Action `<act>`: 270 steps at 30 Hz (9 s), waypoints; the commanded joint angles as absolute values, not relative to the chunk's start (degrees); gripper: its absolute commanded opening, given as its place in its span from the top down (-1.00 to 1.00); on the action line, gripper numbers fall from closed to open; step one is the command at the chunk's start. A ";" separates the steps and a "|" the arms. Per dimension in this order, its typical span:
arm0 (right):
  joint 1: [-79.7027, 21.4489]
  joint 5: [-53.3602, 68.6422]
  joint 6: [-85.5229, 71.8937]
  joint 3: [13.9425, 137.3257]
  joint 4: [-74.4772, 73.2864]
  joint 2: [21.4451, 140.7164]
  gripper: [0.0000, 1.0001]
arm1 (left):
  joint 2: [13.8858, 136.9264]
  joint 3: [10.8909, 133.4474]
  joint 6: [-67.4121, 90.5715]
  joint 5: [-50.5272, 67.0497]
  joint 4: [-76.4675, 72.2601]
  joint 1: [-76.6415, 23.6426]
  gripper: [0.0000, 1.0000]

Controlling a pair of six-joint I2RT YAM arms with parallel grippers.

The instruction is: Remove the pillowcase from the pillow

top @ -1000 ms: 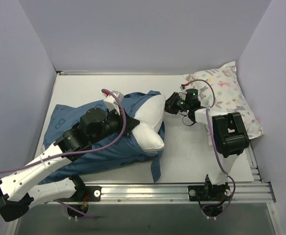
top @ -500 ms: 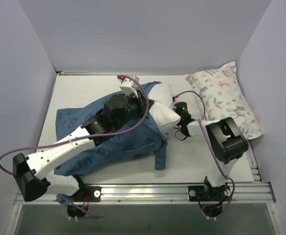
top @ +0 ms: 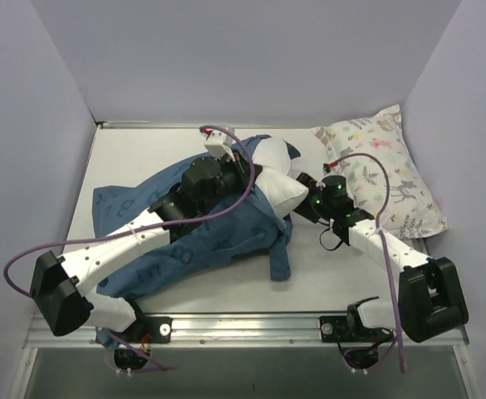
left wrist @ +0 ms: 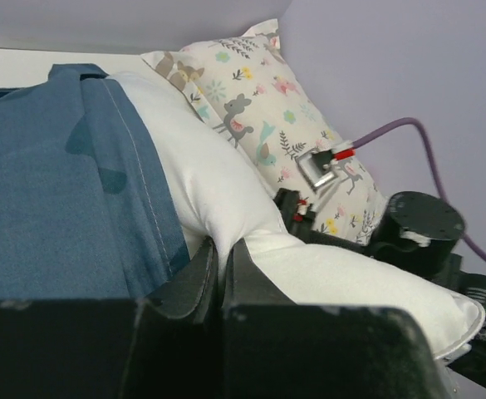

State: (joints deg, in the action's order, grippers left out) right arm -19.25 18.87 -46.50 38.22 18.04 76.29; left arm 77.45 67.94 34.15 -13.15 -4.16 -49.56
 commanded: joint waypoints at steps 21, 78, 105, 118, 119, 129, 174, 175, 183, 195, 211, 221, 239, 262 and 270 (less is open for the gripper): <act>-13.54 17.76 -37.62 41.84 0.44 57.92 -0.93 | 79.46 65.92 36.74 -2.20 -5.82 -48.69 -0.08; -2.29 21.53 -36.04 52.29 -5.61 61.88 1.00 | 71.20 65.75 33.66 -18.99 26.98 -20.94 1.00; -14.59 16.43 -23.47 50.46 -16.17 54.96 -1.00 | 75.41 50.63 37.97 -6.33 12.04 -29.44 1.00; -16.52 19.94 -24.52 33.31 -8.02 49.92 -1.00 | 78.13 51.68 37.62 -5.19 11.25 -30.06 1.00; -16.87 20.65 -24.78 33.14 -6.87 50.27 -1.00 | 78.66 51.94 37.62 -5.10 11.25 -30.49 1.00; -18.72 32.60 -28.12 34.19 6.05 55.97 -0.88 | 81.38 55.02 36.83 -4.13 11.43 -32.34 1.00; -26.72 8.53 -43.42 68.82 -11.42 62.23 1.00 | 50.71 52.56 31.54 -13.44 23.21 -48.08 -0.84; -27.07 8.18 -42.98 69.08 -11.77 62.23 1.00 | 51.23 52.04 31.73 -14.40 22.94 -48.08 -0.79; -25.76 3.26 -34.74 74.35 -18.71 63.72 1.00 | 54.05 55.18 32.43 -20.02 27.84 -47.99 1.00; -4.23 13.35 -36.91 87.45 -24.78 68.03 1.00 | 57.75 67.76 27.08 -23.03 40.34 -15.05 1.00; -12.92 13.79 -30.86 68.91 -23.99 71.51 1.00 | 64.65 88.58 17.06 -13.11 47.02 -12.65 1.00; -12.83 19.60 -27.95 81.55 -21.18 96.49 0.56 | 87.70 92.71 18.90 -9.84 43.33 -13.45 1.00; -7.38 9.22 -33.58 69.62 -1.41 76.21 -0.93 | 112.32 95.27 19.87 -5.10 39.11 -13.70 1.00; -10.55 17.40 -32.69 54.05 13.36 71.64 -1.00 | 122.08 98.17 19.25 -2.55 40.61 -18.10 0.92; -12.74 18.98 -28.57 56.86 11.35 65.65 -1.00 | 123.84 98.61 18.81 -2.29 40.61 -19.25 0.91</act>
State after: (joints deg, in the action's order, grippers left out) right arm -11.05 16.01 -31.64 54.57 12.56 67.42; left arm 117.67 102.06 18.57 -6.42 28.69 -16.53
